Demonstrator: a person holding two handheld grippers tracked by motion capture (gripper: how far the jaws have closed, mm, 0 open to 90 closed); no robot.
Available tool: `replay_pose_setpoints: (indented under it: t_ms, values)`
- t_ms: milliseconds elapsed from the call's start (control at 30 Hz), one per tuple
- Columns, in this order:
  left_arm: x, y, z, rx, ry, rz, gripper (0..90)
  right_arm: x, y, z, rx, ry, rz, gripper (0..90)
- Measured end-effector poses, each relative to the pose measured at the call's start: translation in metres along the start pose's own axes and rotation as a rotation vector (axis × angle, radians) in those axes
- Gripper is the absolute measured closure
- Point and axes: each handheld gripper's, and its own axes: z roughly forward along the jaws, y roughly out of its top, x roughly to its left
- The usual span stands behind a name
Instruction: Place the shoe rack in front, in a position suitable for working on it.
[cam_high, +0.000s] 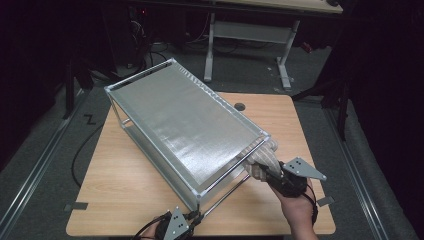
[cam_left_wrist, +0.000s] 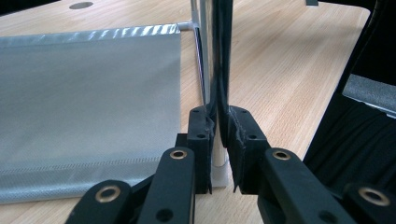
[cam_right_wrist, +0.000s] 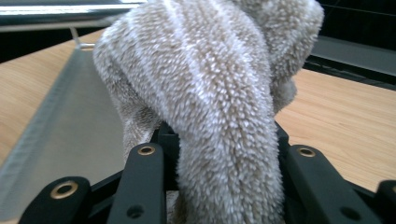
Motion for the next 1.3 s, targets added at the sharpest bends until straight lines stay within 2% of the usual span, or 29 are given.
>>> replay_pose_setpoints:
  t_ms: [133,433,733,900,1000,1133,1233,1300]
  values:
    - [0.000,0.000,0.000,-0.001,-0.002,0.000,79.6,0.002,0.001,0.000,-0.002,0.010,-0.008,63.2]
    - [0.003,0.001,0.001,0.003,-0.003,-0.001,79.7,0.023,0.003,-0.008,-0.017,0.055,-0.054,63.3]
    - [0.006,0.002,0.005,0.001,-0.001,-0.007,79.7,0.066,0.002,-0.015,-0.012,0.167,-0.132,63.2]
    - [0.008,0.003,0.006,0.000,0.001,-0.008,79.8,0.097,0.002,-0.021,-0.014,0.253,-0.182,63.2]
    - [0.009,0.003,0.007,0.000,0.004,-0.009,79.8,0.110,0.001,-0.023,-0.014,0.287,-0.205,63.2]
    - [0.009,0.003,0.007,-0.001,0.003,-0.009,79.8,0.125,-0.001,-0.026,-0.011,0.336,-0.224,63.2]
    - [0.009,0.003,0.008,-0.001,0.000,-0.008,79.8,0.131,-0.002,-0.027,-0.015,0.353,-0.237,63.2]
    - [0.010,0.003,0.008,0.000,-0.001,-0.007,79.8,0.131,-0.003,-0.027,-0.015,0.343,-0.248,63.2]
